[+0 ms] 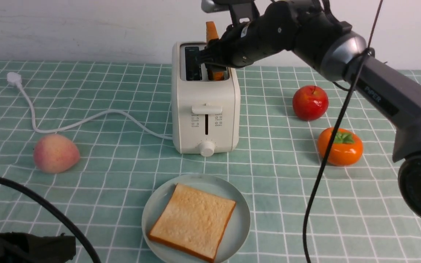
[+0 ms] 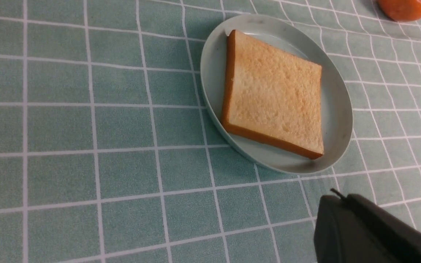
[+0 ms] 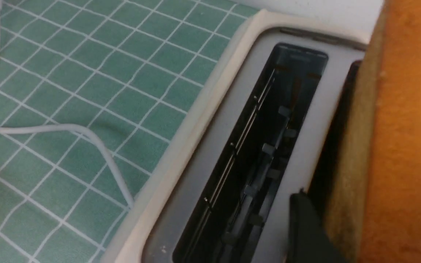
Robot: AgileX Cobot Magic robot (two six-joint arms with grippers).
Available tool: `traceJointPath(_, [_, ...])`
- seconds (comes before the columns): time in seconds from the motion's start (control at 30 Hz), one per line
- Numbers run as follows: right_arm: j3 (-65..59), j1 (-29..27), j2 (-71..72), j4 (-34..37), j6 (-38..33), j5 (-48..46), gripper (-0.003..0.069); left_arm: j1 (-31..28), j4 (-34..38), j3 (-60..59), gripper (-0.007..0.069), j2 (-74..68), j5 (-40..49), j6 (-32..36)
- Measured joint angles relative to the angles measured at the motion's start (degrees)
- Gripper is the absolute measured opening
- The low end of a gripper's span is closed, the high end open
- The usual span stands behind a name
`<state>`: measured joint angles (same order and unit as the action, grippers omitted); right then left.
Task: Take toasted bread from bread machine on blue coffee table place on plate.
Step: 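Grasp the toast slice in the toaster and pull it up out of the slot with the right gripper, then place the held slice of bread on top of the slice on the plate with the right gripper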
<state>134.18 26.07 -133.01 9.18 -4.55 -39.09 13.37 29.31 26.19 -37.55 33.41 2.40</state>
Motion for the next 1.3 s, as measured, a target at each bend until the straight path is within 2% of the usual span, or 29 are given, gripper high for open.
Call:
traceJointPath(0.03, [0.0, 0.0, 0.0, 0.0, 0.0, 0.0, 0.0156, 0.0, 0.0, 0.0, -0.0014, 0.0, 0.0, 0.0])
traceJointPath(0.07, [0.0, 0.0, 0.7, -0.1, 0.0, -0.4, 0.0095, 0.0, 0.0, 0.0, -0.0014, 0.0, 0.0, 0.0])
traceJointPath(0.23, [-0.1, 0.0, 7.6, -1.0, 0.0, -4.3, 0.0113, 0.0, 0.0, 0.0, -0.0014, 0.0, 0.0, 0.0])
traceJointPath(0.37, [0.1, 0.0, 17.6, -2.4, 0.0, -15.1, 0.0113, 0.0, 0.0, 0.0, -0.0014, 0.0, -0.1, 0.0])
traceJointPath(0.5, [0.7, 0.0, 25.3, -2.1, -0.5, -30.5, 0.0113, 0.0, -0.8, 0.0, -0.0014, 0.0, -1.8, 0.0])
traceJointPath(0.6, [-0.4, 0.0, 26.7, 0.0, -1.4, -32.5, 0.0113, 0.0, -0.9, 0.0, -0.0014, 0.0, -2.7, 0.0])
traceJointPath(0.67, [-3.6, -0.1, 27.2, 2.9, -2.1, -32.9, 0.0113, 0.0, -1.0, 0.0, -0.0014, 0.0, -3.2, 0.0])
traceJointPath(0.8, [-15.4, -0.1, 27.1, 13.5, -4.3, -33.1, 0.0113, 0.0, -1.1, 0.0, -0.0014, 0.0, -3.4, 0.1])
traceJointPath(0.87, [-22.4, -0.1, 26.2, 19.6, -8.1, -33.1, 0.0113, 0.0, -1.1, 0.0, -0.0014, 0.0, -3.5, 0.2])
traceJointPath(1.03, [-29.3, -0.1, 21.3, 30.2, -13.9, -32.5, 0.0113, 0.0, -1.1, 0.0, -0.0014, 0.0, -3.6, 1.2])
traceJointPath(1.2, [-30.1, -0.1, 15.7, 35.4, -14.9, -31.3, 0.0113, 0.0, -1.1, 0.0, -0.0014, 0.0, -3.7, 1.4])
traceJointPath(1.3, [-30.3, -0.1, 14.5, 36.0, -14.9, -31.1, 0.0113, 0.0, -1.1, 0.0, -0.0014, 0.0, -3.6, 1.4])
